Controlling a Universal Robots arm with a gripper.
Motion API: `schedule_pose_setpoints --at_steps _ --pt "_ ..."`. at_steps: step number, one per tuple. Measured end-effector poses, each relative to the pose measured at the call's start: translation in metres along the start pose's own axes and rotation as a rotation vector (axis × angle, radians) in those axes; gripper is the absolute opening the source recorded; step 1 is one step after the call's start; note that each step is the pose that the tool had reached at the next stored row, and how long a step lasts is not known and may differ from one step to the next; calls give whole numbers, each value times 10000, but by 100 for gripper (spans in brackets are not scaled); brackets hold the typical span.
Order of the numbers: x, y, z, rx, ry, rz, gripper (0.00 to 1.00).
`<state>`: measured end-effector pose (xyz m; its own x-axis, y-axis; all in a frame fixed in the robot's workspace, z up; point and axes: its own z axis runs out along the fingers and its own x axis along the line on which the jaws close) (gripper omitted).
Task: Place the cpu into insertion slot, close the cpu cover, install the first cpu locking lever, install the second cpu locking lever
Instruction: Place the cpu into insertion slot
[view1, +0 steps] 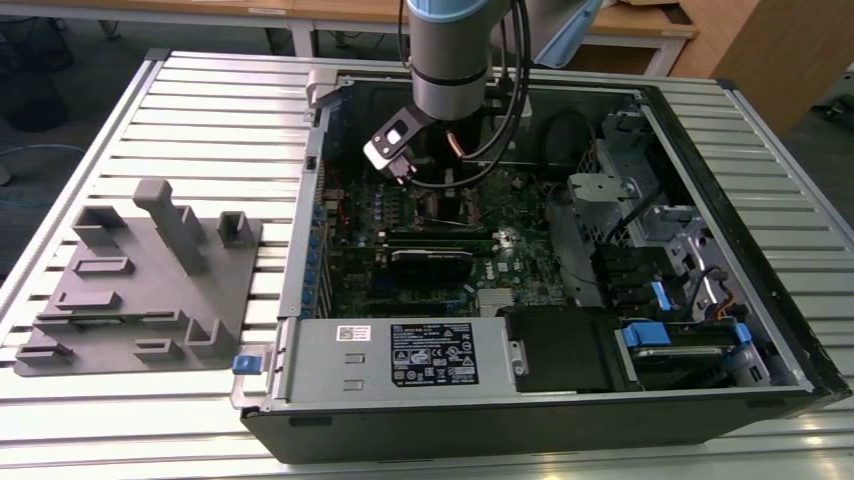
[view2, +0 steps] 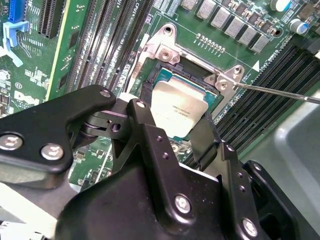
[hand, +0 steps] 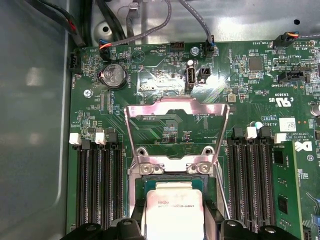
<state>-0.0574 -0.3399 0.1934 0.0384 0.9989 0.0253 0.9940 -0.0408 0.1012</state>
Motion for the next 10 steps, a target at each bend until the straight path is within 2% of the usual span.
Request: schedule_pose_setpoints --at_steps 10 --pt "-5 -2 31 2 -3 -3 54"
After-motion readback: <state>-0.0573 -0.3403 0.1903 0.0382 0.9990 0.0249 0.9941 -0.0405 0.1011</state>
